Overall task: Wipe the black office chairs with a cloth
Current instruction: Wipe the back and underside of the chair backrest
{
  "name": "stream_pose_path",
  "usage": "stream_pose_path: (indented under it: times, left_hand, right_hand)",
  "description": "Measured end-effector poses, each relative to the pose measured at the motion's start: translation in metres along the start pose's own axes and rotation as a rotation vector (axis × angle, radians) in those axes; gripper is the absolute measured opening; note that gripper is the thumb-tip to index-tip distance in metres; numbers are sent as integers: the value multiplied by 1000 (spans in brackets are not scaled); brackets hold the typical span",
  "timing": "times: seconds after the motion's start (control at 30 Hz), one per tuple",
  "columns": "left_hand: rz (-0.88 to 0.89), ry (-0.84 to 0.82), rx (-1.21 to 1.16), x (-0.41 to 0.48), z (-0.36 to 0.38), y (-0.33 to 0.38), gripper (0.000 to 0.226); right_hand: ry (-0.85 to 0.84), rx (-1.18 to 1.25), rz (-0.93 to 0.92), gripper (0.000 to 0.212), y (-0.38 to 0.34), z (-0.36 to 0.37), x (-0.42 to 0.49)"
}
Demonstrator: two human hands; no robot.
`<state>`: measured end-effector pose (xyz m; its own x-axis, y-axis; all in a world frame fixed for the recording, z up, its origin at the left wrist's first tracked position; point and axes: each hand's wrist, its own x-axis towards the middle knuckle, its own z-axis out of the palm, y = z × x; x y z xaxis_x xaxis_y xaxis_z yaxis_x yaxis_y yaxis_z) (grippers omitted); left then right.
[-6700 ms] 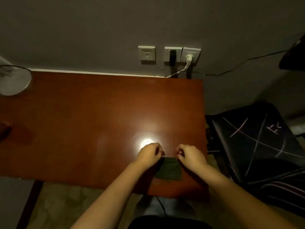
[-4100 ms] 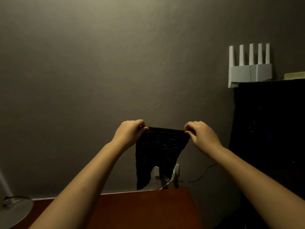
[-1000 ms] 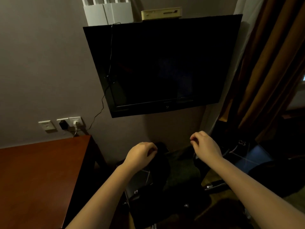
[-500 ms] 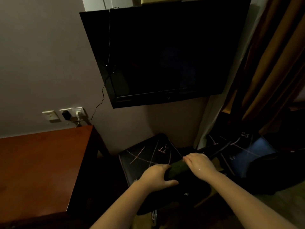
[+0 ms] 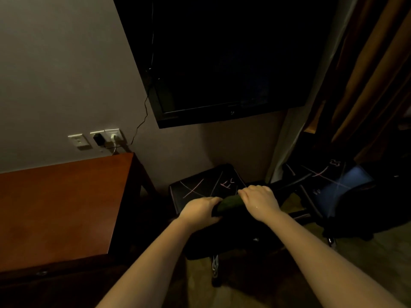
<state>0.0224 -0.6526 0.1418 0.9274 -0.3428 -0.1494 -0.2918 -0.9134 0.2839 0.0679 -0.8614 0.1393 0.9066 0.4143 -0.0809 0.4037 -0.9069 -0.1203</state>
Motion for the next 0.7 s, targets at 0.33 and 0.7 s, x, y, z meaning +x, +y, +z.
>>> stream_pose_path:
  times: [0.33,0.7]
  left_hand:
    - [-5,-110,192,-29,-26,-85,52]
    - [-21,15,234,-48,-25,-163,42]
  right_hand:
    - [-158,35,-78,70,-77,-8,-2]
    - [0,-25,196,43,-167,35,16]
